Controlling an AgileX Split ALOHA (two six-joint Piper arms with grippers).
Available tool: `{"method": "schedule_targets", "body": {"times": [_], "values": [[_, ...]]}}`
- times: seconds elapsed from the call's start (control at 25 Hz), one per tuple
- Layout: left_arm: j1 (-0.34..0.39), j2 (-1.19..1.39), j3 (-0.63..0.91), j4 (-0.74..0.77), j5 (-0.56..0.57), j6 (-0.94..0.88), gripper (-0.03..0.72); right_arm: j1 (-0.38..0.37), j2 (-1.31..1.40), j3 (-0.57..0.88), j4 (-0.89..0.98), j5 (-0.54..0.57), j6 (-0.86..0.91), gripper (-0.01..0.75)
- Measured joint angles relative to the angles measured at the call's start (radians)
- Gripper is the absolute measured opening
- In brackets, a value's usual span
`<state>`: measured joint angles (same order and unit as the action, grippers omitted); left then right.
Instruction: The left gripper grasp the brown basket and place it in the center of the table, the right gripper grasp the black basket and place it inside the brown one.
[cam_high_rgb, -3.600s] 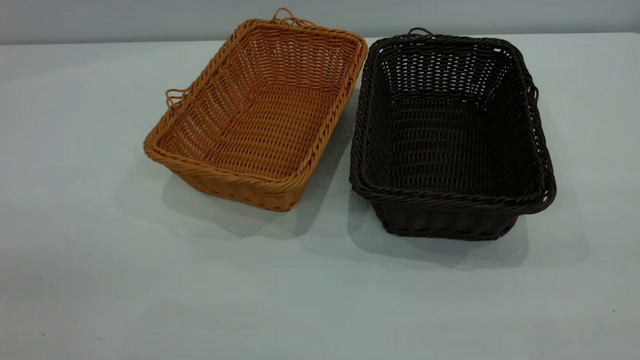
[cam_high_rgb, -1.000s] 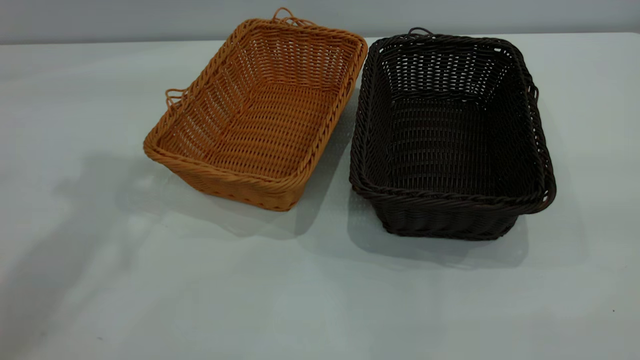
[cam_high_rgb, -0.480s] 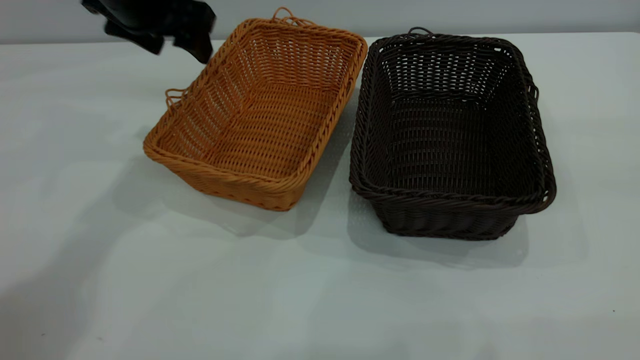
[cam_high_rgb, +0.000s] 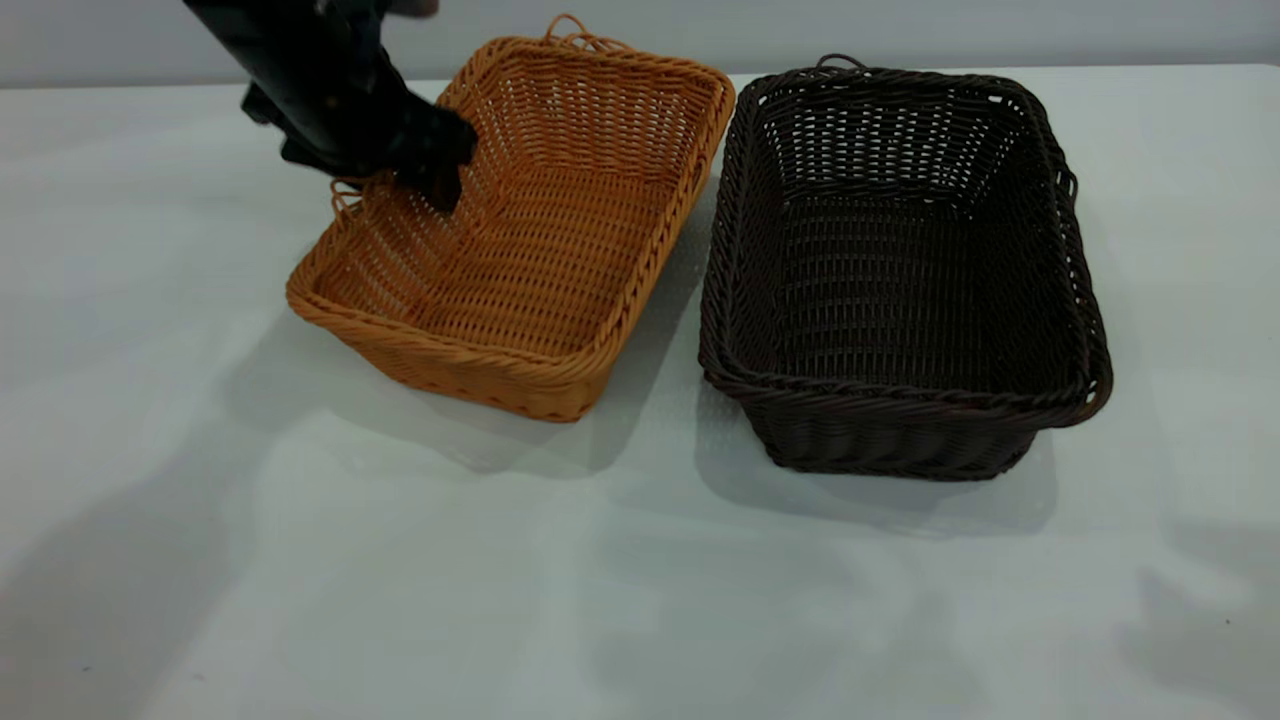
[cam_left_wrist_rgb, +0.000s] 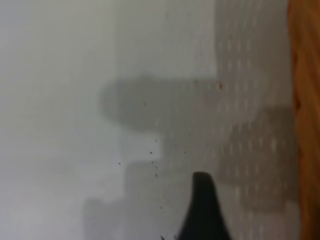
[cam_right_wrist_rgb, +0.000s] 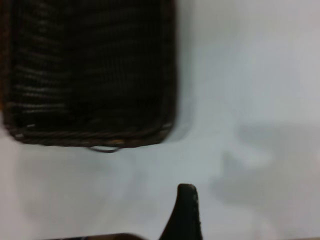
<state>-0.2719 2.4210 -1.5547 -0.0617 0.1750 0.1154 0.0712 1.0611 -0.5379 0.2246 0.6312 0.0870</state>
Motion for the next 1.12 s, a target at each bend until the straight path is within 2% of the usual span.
{"method": "schedule_targets", "body": {"times": [0.08, 0.16, 0.24, 0.4, 0.56, 0.92, 1.12], "values": [[0.000, 0.011, 0.000, -0.004, -0.021, 0.000, 0.362, 0.000, 0.085, -0.017, 0.109, -0.021, -0.069, 0.594], [-0.001, 0.013, 0.000, -0.004, -0.039, 0.009, 0.204, 0.000, 0.166, -0.033, 0.228, -0.037, -0.153, 0.594], [-0.001, 0.013, -0.007, -0.010, -0.047, 0.023, 0.090, 0.011, 0.250, -0.046, 0.377, -0.056, -0.236, 0.594], [0.000, -0.012, -0.035, -0.016, -0.033, 0.042, 0.081, 0.089, 0.436, -0.057, 0.674, -0.085, -0.377, 0.594], [0.006, -0.088, -0.047, -0.006, -0.041, 0.053, 0.079, 0.151, 0.618, -0.065, 0.982, -0.107, -0.430, 0.594], [0.013, -0.153, -0.052, 0.005, -0.057, 0.083, 0.078, 0.158, 0.877, -0.073, 1.457, -0.177, -0.617, 0.594], [0.013, -0.153, -0.052, 0.005, -0.056, 0.084, 0.078, 0.158, 0.956, -0.101, 1.552, -0.226, -0.680, 0.594]]}}
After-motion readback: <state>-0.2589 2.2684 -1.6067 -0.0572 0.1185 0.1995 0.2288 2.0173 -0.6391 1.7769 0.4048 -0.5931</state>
